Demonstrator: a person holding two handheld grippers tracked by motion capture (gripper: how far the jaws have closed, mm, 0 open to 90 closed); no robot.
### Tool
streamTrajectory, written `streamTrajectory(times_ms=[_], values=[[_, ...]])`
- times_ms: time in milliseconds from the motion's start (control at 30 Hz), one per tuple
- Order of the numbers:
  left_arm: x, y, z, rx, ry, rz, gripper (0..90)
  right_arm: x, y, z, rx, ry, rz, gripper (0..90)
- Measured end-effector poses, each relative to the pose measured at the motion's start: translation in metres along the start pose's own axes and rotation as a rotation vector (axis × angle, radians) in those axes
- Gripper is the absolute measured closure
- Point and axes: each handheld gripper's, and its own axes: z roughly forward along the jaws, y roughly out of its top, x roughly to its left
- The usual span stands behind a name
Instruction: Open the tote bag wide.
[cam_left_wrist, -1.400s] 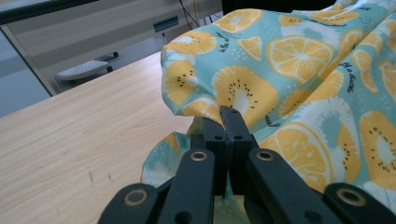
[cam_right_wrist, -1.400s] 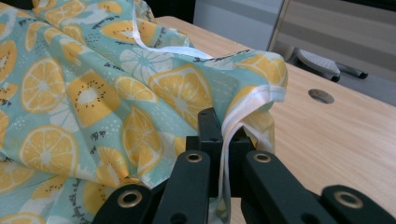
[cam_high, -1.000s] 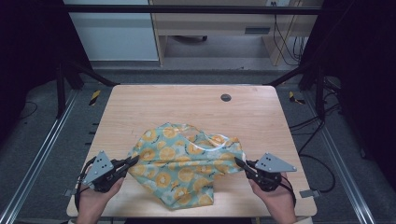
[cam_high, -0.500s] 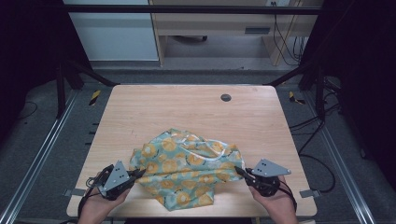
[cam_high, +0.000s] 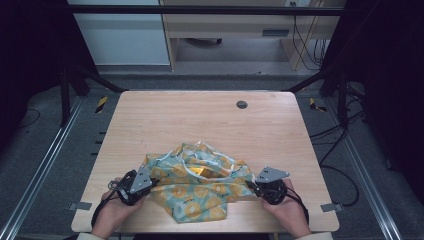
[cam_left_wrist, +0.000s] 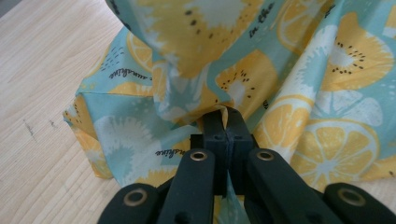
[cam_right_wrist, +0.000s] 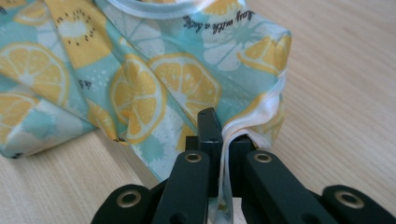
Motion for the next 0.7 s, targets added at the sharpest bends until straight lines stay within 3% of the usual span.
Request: streamTrajectory(times_ms=[433,700], values=[[0.012,0.007,0.018,0.025,0.043,-0.003,90.0,-0.003,0.002,0.01,0.031,-0.003,0.009,88.0],[0.017,0.006,0.02,0.019,0.059,-0.049,90.0,-0.004,0.002,0.009,0.029,-0.03,0.021,82.9]])
